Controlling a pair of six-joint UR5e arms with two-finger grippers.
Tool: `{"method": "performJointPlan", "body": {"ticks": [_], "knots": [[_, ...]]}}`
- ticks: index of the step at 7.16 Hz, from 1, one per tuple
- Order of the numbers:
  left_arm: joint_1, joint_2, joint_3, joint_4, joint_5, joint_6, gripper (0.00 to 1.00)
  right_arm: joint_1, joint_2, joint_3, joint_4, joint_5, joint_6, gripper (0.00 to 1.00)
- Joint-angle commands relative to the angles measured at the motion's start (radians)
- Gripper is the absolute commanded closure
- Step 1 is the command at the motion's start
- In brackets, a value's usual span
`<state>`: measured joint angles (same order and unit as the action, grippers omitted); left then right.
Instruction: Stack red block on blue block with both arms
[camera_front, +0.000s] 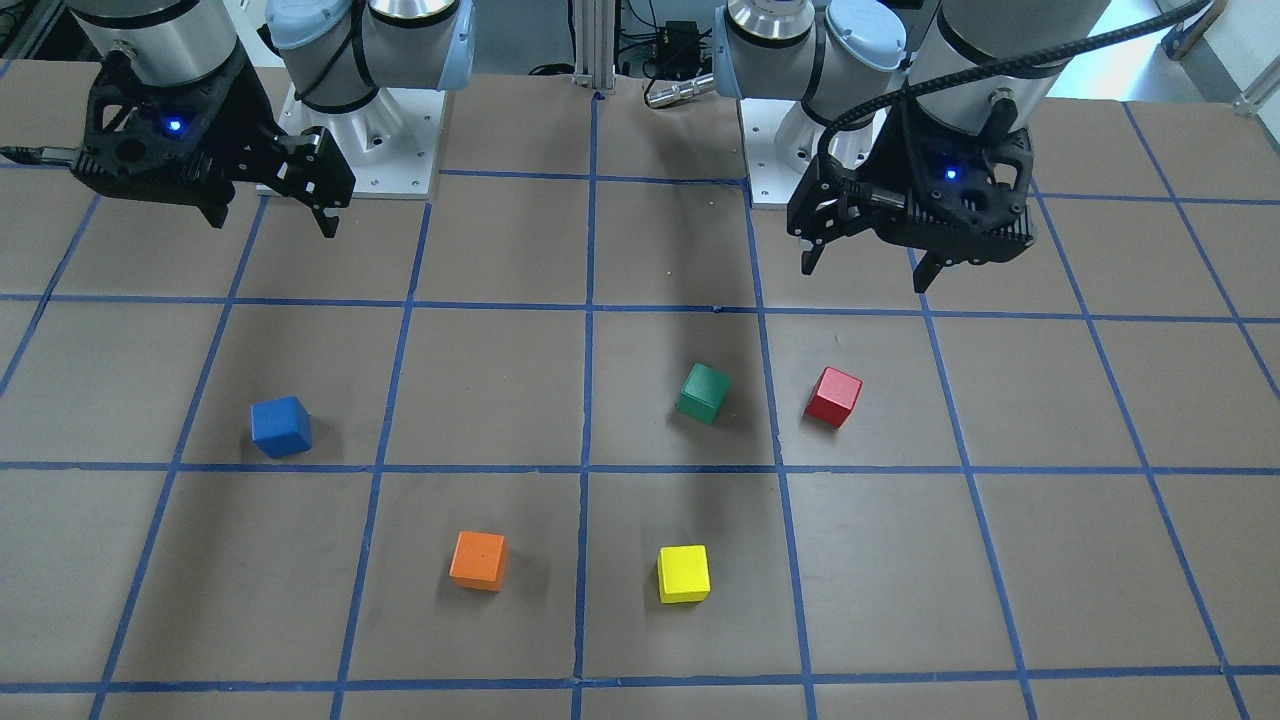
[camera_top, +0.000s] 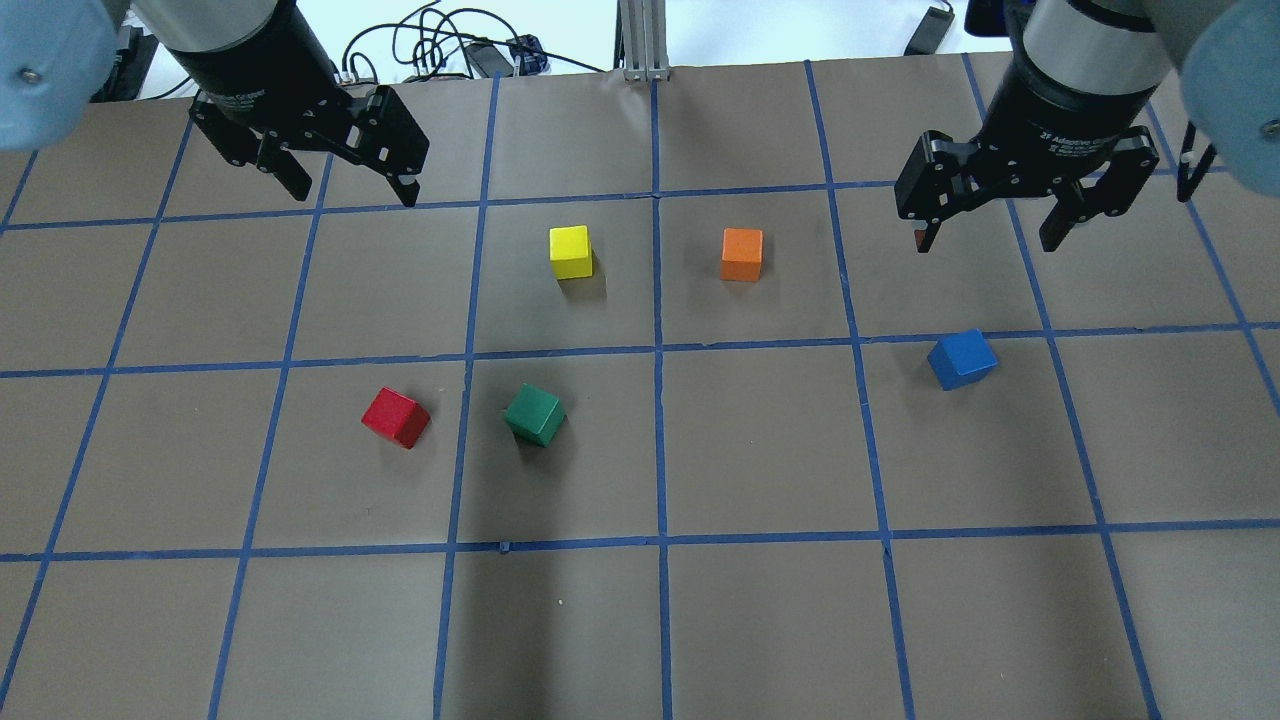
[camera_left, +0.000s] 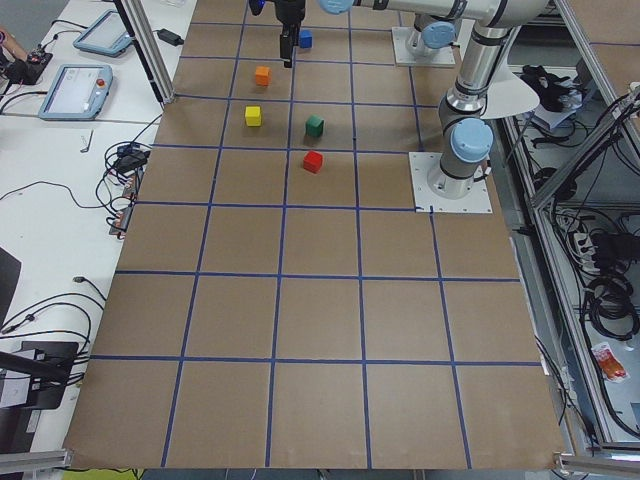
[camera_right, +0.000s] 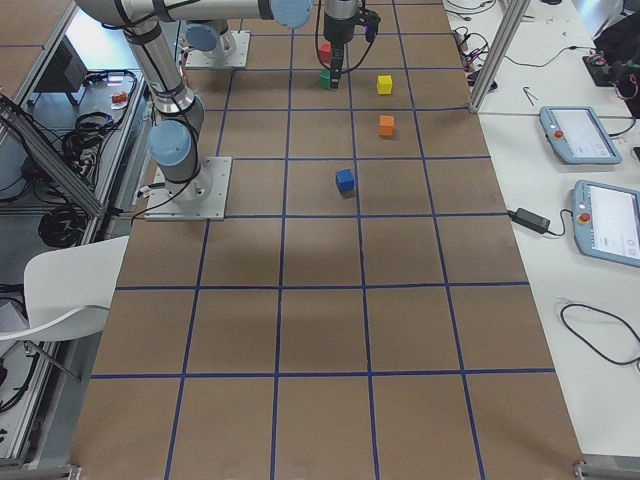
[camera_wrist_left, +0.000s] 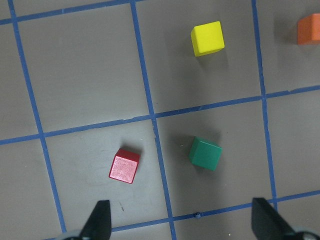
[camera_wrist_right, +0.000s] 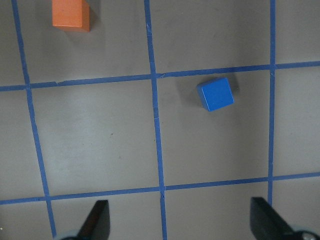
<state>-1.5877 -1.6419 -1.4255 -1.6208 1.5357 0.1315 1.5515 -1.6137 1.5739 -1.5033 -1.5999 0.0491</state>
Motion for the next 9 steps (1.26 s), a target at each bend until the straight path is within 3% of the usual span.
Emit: {"method": "performJointPlan", "body": {"ticks": [1,6,9], "knots": [[0.0,0.005,-0.001,-0.002,0.003,0.002,0.0,-0.001,0.0,0.0,0.0,0.0,0.0,0.0],[-0.005,0.022,-0.026,-0.016,0.024,0.01,0.0,0.002,0.001,0.002,0.0,0.002,-0.015,0.0],[0.012,-0.018,-0.123,0.031,0.023,0.019,0.0,0.004,0.001,0.002,0.0,0.005,-0.015,0.0]]}}
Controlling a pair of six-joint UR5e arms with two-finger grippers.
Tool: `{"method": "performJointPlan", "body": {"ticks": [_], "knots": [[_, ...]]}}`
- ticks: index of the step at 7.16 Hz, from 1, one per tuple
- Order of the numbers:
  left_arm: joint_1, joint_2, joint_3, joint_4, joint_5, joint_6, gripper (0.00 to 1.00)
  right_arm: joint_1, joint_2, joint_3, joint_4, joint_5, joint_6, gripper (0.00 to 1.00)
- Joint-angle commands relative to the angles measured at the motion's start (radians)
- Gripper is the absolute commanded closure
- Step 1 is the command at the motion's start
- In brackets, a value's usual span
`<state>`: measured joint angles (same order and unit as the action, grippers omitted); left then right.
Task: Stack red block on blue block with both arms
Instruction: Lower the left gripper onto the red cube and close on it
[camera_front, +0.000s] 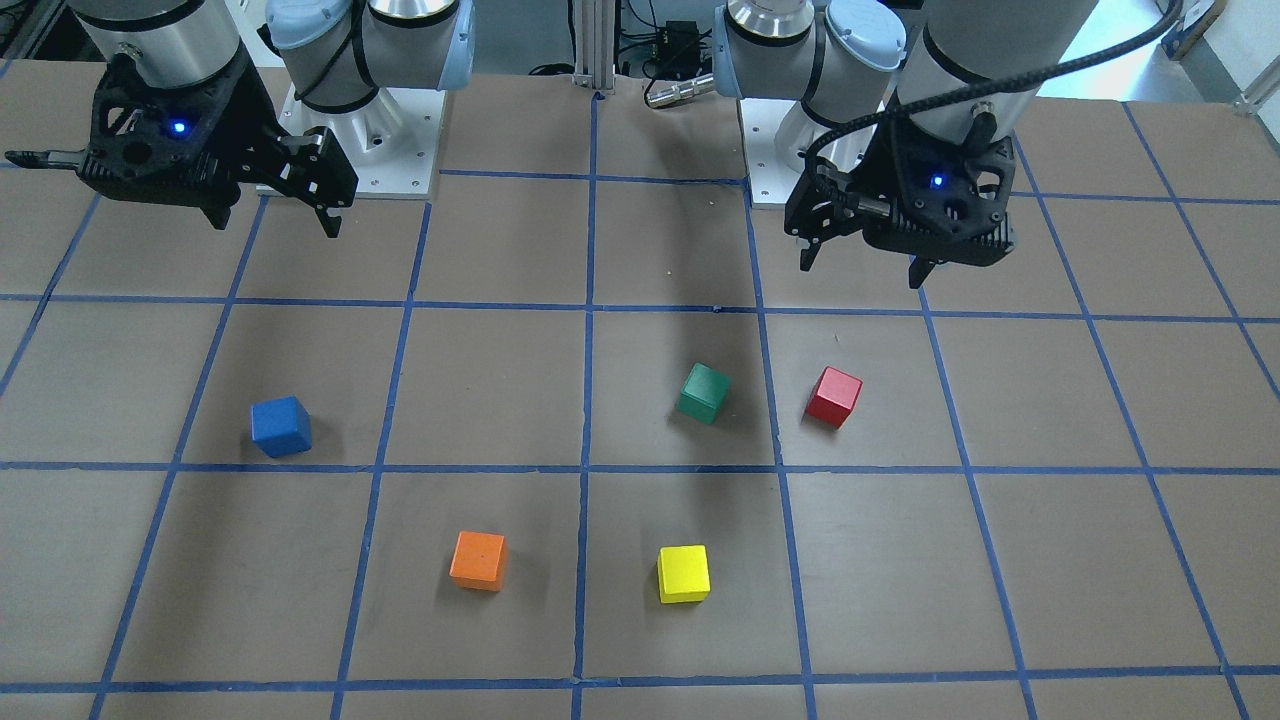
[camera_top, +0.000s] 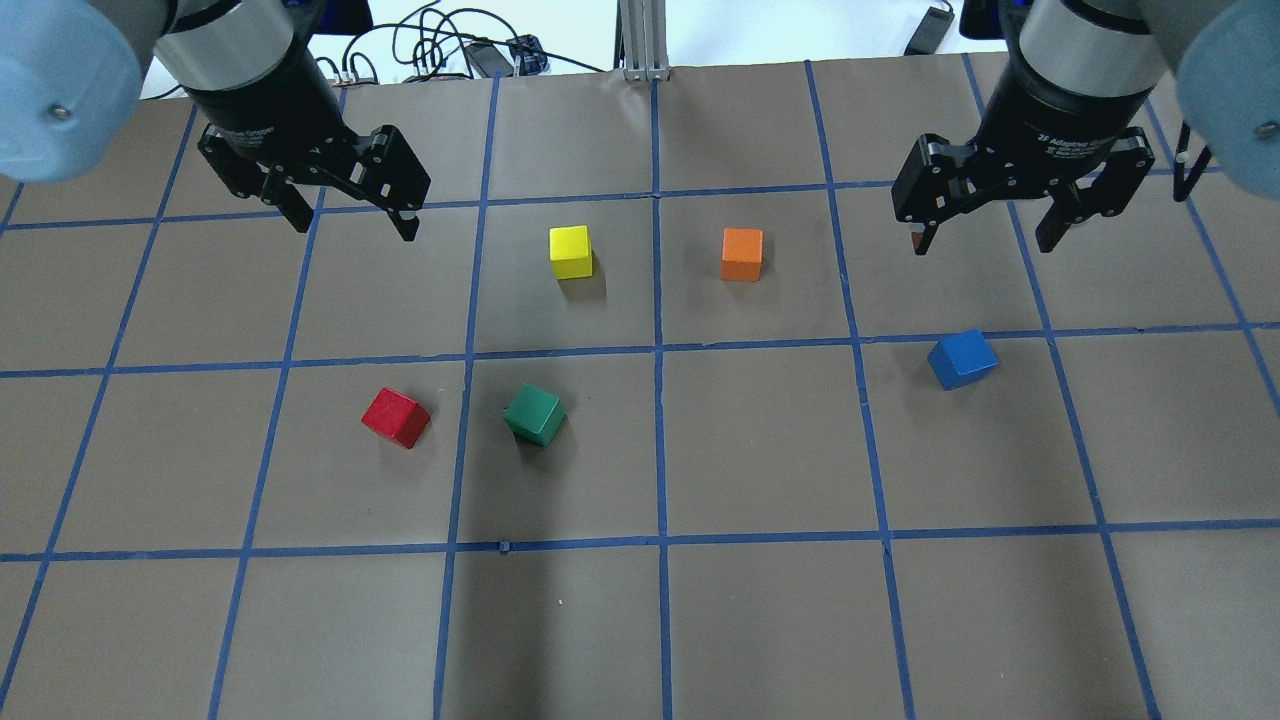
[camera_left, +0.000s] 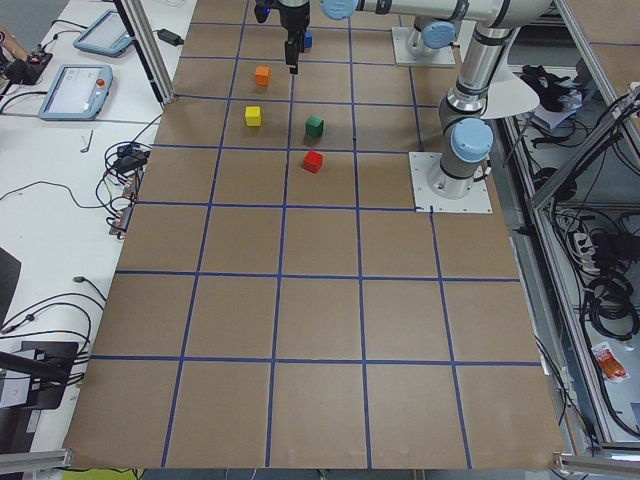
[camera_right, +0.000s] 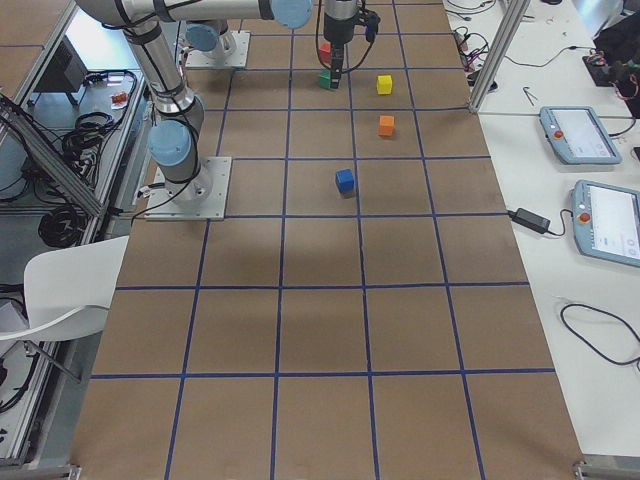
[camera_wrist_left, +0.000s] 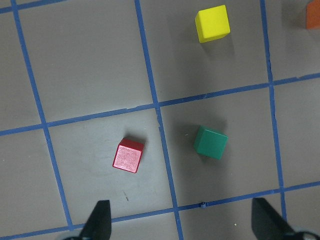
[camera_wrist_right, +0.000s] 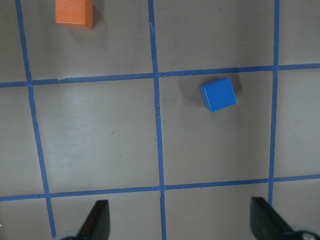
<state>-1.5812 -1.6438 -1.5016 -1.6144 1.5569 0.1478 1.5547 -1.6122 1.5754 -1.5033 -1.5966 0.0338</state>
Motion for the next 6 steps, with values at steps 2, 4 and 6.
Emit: {"method": "performJointPlan", "body": {"ticks": [2,4,6], "knots": [[0.033,0.005,-0.162,0.063,0.034,0.111,0.0,-0.004,0.0,-0.002,-0.001,-0.002,0.0,0.0],[0.095,-0.02,-0.263,0.176,0.038,0.143,0.0,-0.001,0.0,0.0,0.002,-0.002,0.001,0.0],[0.11,-0.028,-0.455,0.458,0.098,0.243,0.0,-0.005,-0.002,0.009,0.002,-0.003,0.001,0.0]]}}
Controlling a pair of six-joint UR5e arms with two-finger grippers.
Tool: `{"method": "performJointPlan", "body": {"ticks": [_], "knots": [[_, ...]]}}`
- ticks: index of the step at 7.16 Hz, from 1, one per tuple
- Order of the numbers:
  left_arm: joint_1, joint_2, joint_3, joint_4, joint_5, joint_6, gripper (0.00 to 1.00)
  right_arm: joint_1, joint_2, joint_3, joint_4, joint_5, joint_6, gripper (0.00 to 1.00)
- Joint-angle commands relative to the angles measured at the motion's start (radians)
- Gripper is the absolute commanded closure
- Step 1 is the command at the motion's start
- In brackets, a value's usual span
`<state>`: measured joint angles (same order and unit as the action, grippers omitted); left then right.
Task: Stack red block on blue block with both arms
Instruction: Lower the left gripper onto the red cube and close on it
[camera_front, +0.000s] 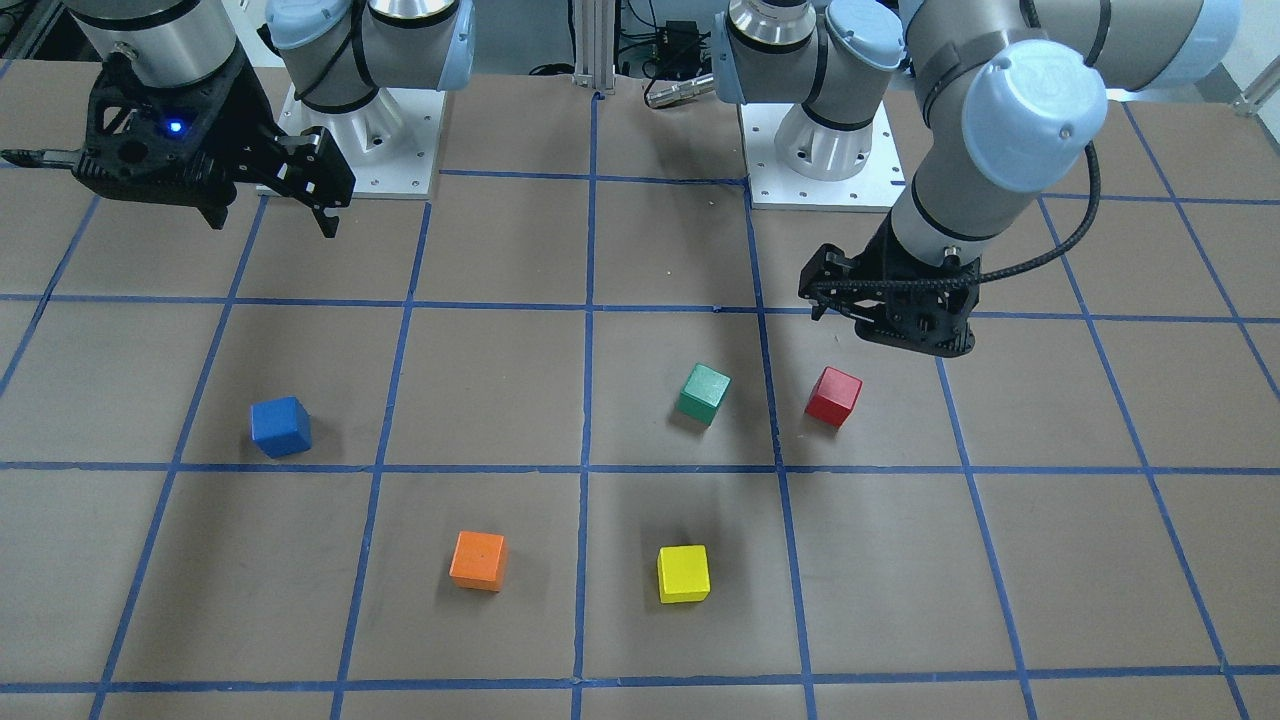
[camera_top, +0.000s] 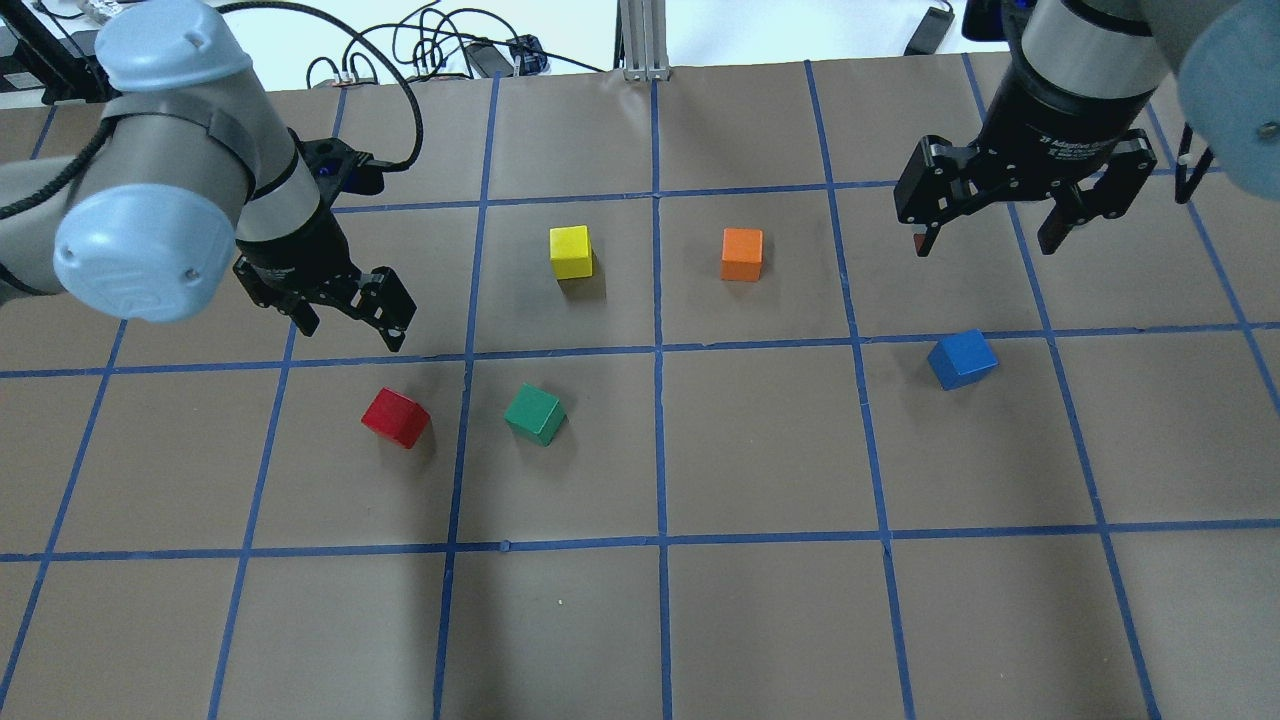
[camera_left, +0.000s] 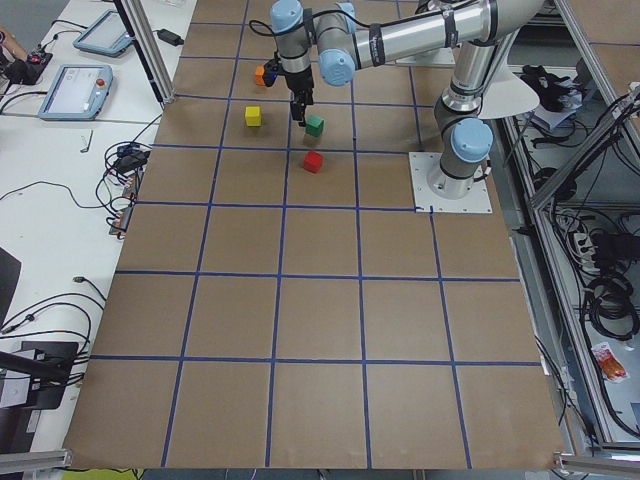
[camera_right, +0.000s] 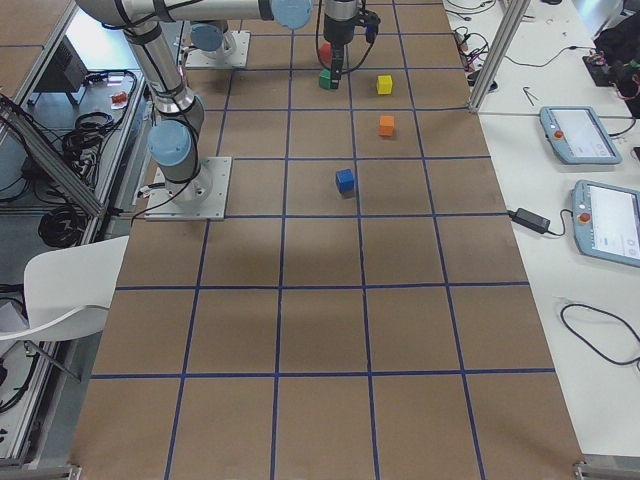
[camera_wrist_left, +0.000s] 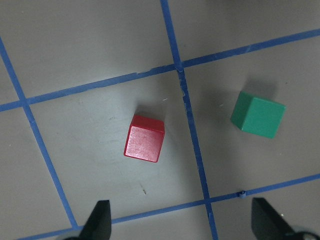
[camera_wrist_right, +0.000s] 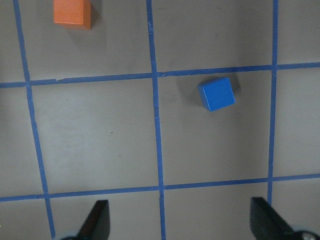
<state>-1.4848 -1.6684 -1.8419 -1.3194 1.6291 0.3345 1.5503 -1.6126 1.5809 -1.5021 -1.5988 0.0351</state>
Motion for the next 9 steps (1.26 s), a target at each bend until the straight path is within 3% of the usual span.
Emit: {"method": "performJointPlan", "body": {"ticks": [1,3,5,6,7,8,9], "knots": [[0.037,-0.01,-0.22,0.348,0.026,0.139,0.0,-0.003,-0.001,0.004,0.0,-0.001,0.0,0.0],[0.041,-0.039,-0.338,0.451,0.017,0.15,0.0,-0.001,-0.01,0.01,0.0,-0.003,-0.001,0.0],[0.041,-0.08,-0.361,0.491,0.014,0.155,0.0,-0.001,-0.01,0.01,0.0,-0.001,-0.001,0.0],[0.041,-0.105,-0.361,0.537,0.012,0.156,0.28,-0.001,-0.01,0.011,-0.001,-0.003,-0.001,0.0],[0.041,-0.119,-0.349,0.548,0.014,0.162,0.85,0.001,-0.01,0.011,-0.001,-0.001,-0.001,0.0],[0.041,-0.119,-0.332,0.568,0.011,0.163,1.0,-0.001,-0.01,0.011,-0.001,-0.001,-0.001,0.0],[0.041,-0.117,-0.318,0.568,0.011,0.161,1.0,0.001,-0.009,0.011,-0.006,0.0,0.0,0.0]]}}
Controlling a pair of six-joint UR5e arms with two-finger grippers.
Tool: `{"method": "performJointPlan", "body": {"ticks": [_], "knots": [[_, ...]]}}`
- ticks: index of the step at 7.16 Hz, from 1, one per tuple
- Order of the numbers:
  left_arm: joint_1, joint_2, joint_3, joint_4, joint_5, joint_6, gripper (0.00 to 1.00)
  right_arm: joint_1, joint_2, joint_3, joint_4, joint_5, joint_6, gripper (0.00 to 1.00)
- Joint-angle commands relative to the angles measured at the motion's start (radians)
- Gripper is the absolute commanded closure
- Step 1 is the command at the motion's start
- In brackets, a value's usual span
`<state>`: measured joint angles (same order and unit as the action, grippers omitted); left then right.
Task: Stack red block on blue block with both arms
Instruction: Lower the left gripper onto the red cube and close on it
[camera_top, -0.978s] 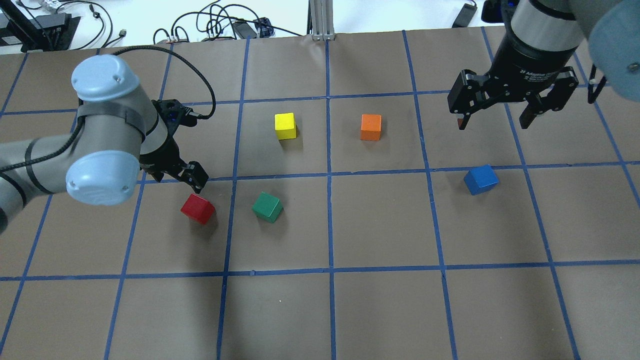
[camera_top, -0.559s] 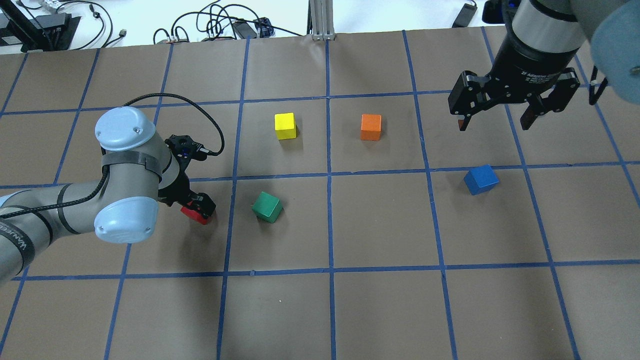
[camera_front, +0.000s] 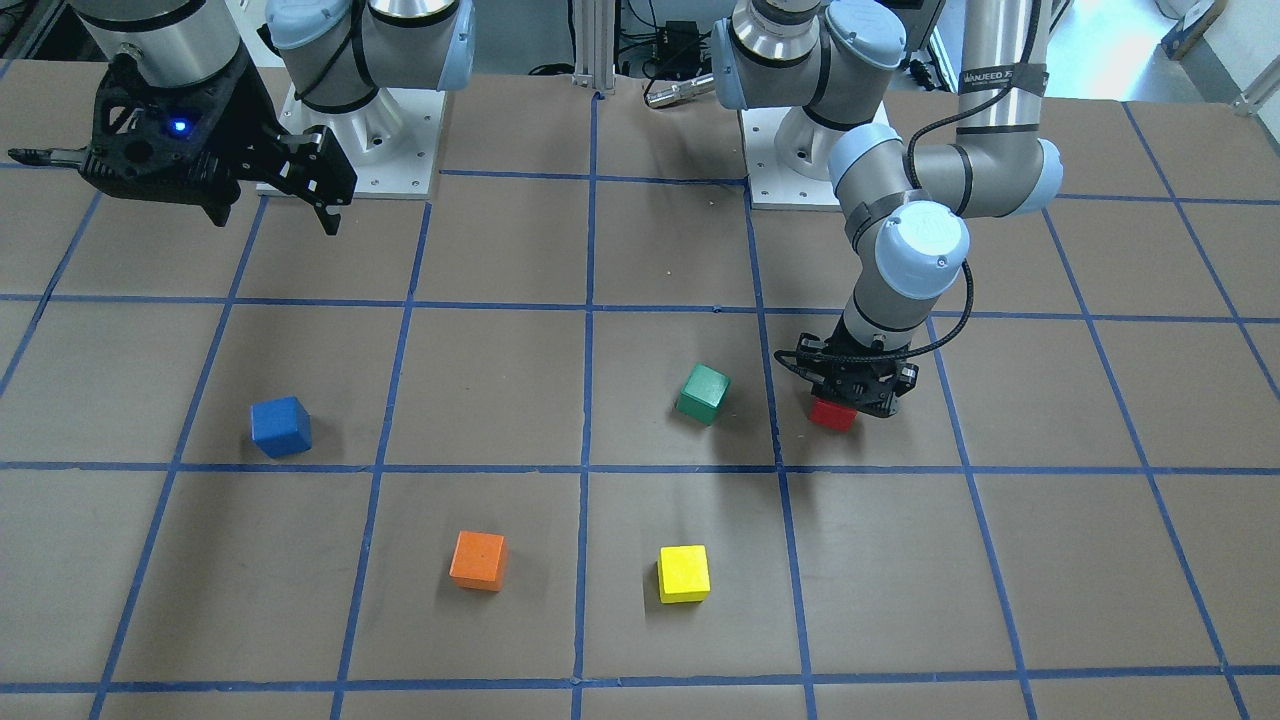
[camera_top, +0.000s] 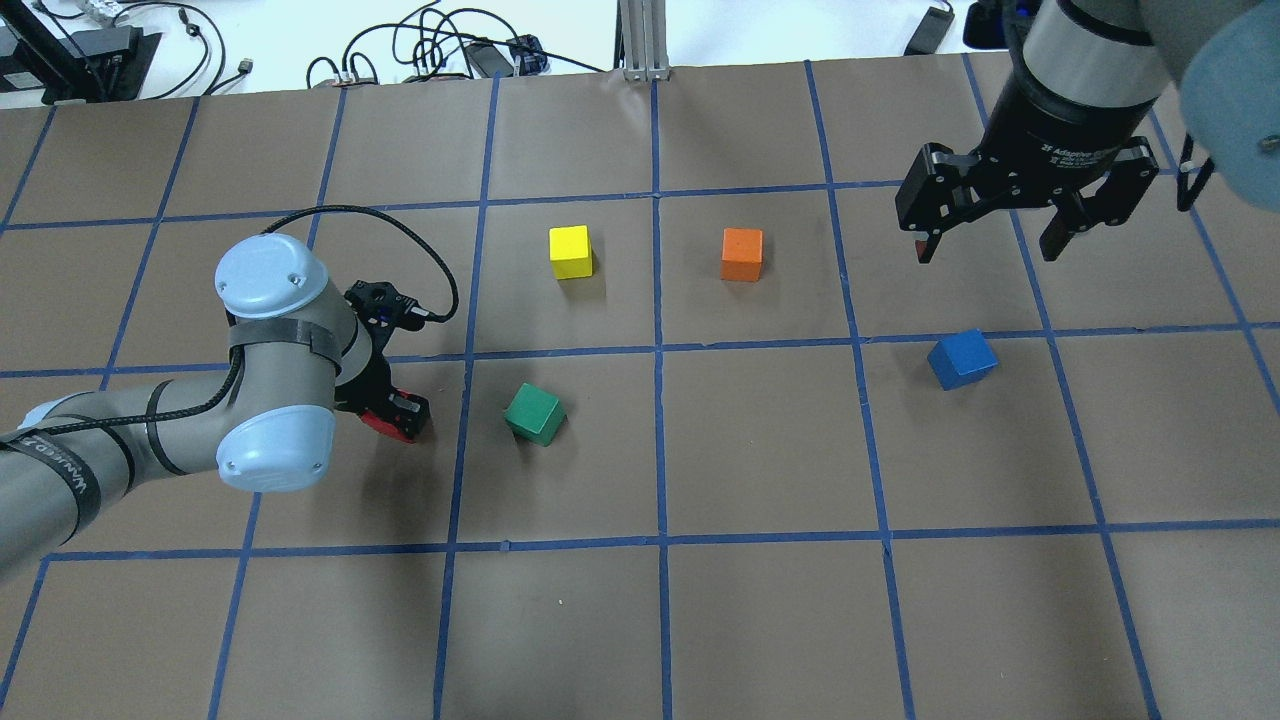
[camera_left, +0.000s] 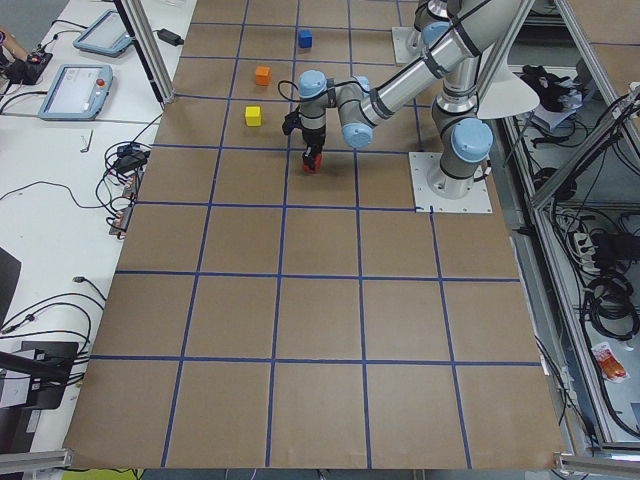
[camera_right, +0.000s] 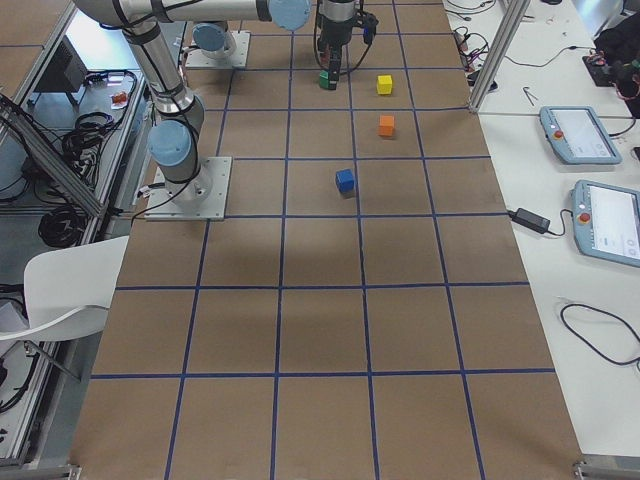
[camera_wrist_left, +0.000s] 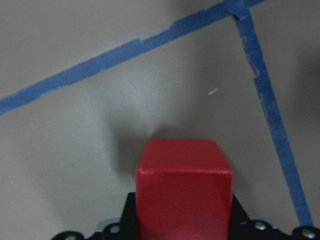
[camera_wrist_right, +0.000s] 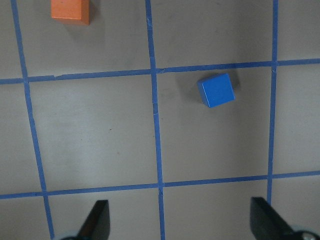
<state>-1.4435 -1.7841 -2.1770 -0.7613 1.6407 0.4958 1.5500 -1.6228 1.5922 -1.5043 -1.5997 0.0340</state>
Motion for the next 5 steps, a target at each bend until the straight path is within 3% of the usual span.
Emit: {"method": "performJointPlan", "body": {"ticks": [1,2,3,5], "knots": [[-0.012,0.012,0.043,0.001,-0.001,-0.002,1.0,-0.002,0.001,0.0,-0.002,0.0,0.001,0.0],[-0.02,0.025,0.095,-0.05,-0.002,-0.009,1.0,-0.001,0.001,0.0,-0.002,0.0,0.001,0.0],[-0.026,0.035,0.161,-0.14,-0.074,-0.035,1.0,-0.002,0.003,0.0,-0.014,0.0,0.001,0.0],[-0.124,0.012,0.29,-0.266,-0.159,-0.257,1.0,-0.002,0.003,0.0,-0.013,0.0,0.001,0.0]]}}
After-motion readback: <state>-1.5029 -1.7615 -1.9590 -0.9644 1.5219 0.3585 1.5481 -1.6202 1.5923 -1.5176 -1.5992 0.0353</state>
